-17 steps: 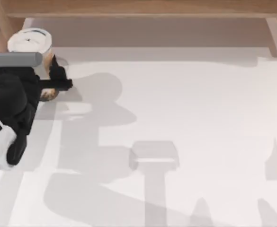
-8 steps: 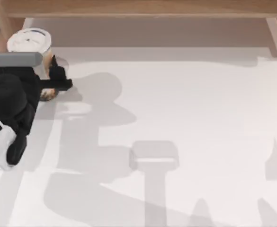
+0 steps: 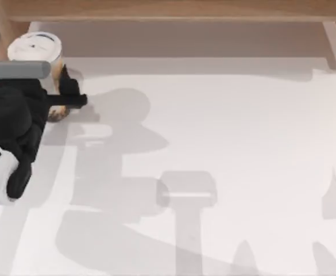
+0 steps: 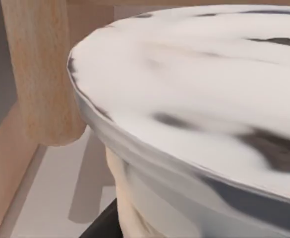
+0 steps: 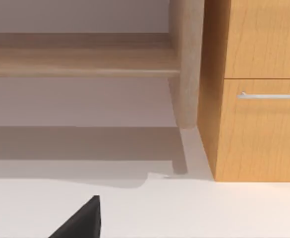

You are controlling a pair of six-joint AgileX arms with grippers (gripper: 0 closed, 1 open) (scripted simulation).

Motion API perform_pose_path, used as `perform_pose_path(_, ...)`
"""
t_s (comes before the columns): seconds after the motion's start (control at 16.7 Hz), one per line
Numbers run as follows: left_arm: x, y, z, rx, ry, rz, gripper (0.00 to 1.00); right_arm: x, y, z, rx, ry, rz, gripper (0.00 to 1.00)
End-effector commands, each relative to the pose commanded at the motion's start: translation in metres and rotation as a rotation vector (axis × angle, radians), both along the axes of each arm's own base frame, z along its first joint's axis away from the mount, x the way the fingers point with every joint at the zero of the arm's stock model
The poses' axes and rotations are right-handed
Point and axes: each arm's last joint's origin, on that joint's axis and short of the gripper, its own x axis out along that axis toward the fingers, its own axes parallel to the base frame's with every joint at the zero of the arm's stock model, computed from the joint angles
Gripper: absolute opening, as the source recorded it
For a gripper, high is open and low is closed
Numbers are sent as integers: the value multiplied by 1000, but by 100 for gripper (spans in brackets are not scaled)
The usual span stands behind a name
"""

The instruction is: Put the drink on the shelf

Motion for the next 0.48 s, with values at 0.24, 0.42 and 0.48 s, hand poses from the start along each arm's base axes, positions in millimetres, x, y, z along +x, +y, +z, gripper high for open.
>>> perform_pose_path(0.24, 0, 0, 4, 0, 0, 0, 0, 0, 0, 0, 0, 0, 0, 100)
perform_pose_path(0.42, 0, 0, 3, 2, 1, 0, 0, 0, 0, 0, 0, 0, 0, 100)
perform_pose_path(0.48, 2, -3, 9, -2, -20, -7, 0, 0, 0, 0, 0, 0, 0, 100)
